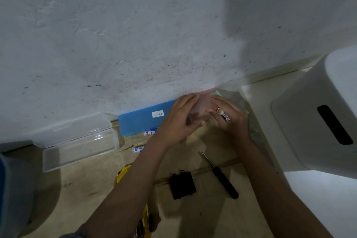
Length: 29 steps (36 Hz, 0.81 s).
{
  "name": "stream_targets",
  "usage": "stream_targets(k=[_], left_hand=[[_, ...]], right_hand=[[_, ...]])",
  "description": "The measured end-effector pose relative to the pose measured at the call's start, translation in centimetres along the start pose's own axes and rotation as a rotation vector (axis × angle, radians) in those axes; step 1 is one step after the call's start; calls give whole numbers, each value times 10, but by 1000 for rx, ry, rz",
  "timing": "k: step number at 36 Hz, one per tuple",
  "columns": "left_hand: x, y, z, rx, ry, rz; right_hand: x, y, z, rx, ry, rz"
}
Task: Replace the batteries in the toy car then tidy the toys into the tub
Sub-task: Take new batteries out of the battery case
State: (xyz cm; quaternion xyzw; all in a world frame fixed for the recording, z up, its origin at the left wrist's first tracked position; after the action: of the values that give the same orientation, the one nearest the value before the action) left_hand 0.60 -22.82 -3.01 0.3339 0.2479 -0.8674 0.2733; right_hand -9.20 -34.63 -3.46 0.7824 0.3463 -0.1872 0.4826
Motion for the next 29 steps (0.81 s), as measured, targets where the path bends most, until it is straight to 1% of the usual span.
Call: stream_targets(k=[4,9,11,12,14,17,18,22,24,26,29], left_hand=[[-8,-2,5,27,-106,23],[-8,-1,3,-13,-76,-16],[-13,0,5,-18,-85,20],[-17,1,7,-14,-92,42],[-23,2,13,0,-114,63],[-25,4,16,11,-117,16],[-24,4,15,3,-115,-6],[-29,5,15,-8,-195,19],[-31,7,16,-23,-217,30],[-31,9,17,-47,-230,15],[-31,11,17,-63,-235,-7]], right_hand=[[-2,-1,0,11,20,-24],[-8,4,-7,8,87,4],[-13,6,-8,46,109,40],[-16,6,-9,101,121,80],[-26,4,-8,298,150,209],[-28,-7,-5,664,279,406],[-28,-9,-2,750,322,467],[-29,-11,-2,981,461,684],[-26,-17,-2,1069,465,681],[-22,-24,-4,1130,442,593],[-7,-27,-5,1208,534,438]])
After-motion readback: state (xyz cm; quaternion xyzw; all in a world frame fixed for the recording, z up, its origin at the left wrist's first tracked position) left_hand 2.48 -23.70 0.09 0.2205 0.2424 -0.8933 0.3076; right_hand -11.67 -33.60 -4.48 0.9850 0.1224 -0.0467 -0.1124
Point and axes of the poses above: each hand's wrist, its own y-axis towards the middle knuckle, its own x-axis out of the palm, z = x × y, the point moved 6 cm from there along y, towards the middle knuckle, and after that the axes turned 14 degrees about -x, right-handed, at the moved point
